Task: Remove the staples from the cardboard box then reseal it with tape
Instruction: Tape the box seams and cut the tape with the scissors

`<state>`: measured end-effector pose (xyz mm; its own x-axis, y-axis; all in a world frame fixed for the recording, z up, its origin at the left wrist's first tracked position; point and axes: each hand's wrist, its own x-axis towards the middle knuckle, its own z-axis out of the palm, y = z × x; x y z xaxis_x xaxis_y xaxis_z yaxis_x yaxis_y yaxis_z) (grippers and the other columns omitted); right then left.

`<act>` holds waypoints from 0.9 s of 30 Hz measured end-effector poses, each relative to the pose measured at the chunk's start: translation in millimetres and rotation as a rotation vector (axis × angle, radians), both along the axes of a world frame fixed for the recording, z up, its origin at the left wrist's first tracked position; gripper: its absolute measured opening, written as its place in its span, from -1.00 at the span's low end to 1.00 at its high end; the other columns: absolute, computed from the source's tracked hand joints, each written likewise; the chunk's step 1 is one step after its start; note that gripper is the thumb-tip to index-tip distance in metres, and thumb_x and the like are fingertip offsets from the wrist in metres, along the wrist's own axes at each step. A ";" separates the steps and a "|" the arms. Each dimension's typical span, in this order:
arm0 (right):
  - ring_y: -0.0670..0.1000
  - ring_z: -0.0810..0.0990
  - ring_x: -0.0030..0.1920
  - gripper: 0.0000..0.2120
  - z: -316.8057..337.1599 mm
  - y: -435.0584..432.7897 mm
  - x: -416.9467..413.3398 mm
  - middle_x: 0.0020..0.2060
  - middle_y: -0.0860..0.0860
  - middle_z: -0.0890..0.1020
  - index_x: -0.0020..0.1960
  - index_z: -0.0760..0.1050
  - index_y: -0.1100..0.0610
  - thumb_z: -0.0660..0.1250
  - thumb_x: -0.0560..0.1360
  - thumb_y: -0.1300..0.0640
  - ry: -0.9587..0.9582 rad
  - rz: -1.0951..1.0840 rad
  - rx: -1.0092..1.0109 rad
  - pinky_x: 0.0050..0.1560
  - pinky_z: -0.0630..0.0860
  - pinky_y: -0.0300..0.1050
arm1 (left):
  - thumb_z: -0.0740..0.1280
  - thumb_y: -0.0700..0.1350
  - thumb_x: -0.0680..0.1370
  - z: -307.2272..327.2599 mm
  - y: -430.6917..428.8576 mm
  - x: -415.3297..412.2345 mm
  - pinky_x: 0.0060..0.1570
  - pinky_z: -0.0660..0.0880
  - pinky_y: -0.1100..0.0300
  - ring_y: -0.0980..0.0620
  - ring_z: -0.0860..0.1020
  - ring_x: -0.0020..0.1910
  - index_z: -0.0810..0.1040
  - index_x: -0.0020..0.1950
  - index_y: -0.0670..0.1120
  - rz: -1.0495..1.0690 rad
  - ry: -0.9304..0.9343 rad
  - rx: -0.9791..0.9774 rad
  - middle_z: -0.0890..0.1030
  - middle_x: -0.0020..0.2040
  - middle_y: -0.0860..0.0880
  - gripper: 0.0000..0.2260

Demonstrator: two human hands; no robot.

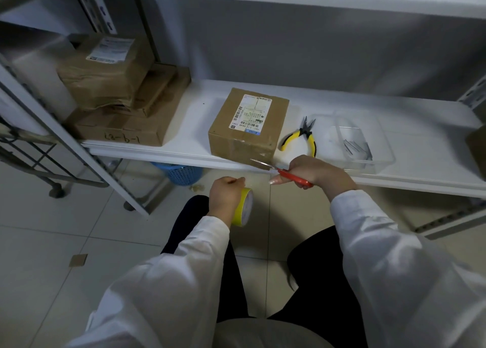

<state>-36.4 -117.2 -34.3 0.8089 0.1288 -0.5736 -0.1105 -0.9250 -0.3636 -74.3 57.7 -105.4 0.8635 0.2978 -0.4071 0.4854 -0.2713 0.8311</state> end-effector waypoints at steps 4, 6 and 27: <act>-0.03 0.42 -0.29 -0.62 0.5 3.6 -6.0 -0.36 -0.01 0.42 -0.31 0.37 0.00 0.38 0.35 -0.28 0.020 0.122 -0.049 -0.22 0.33 -0.21 | 0.31 -0.06 0.53 -3.2 5.7 -2.1 -0.07 0.36 0.22 -0.09 0.50 -0.13 0.52 -0.24 -0.15 0.088 -0.001 -0.049 0.55 -0.19 -0.12 -0.79; -0.07 0.43 -0.24 -0.66 4.4 4.7 -12.4 -0.31 -0.07 0.42 -0.27 0.37 -0.03 0.43 0.34 -0.22 0.023 0.161 -0.029 -0.25 0.31 -0.23 | 0.30 -0.05 0.54 -1.7 8.6 -2.1 -0.09 0.33 0.22 -0.09 0.46 -0.15 0.49 -0.23 -0.16 0.119 -0.006 -0.053 0.52 -0.19 -0.13 -0.78; 0.20 0.53 0.14 -0.58 -21.5 32.4 12.0 0.13 0.19 0.56 0.25 0.35 0.22 0.38 0.45 0.16 -0.775 -0.152 0.149 0.11 0.47 -0.05 | 0.38 -0.11 0.50 12.1 14.6 0.5 0.14 0.49 0.00 -0.08 0.53 -0.13 0.55 -0.36 -0.03 0.296 -0.110 -0.335 0.56 -0.30 -0.05 -0.78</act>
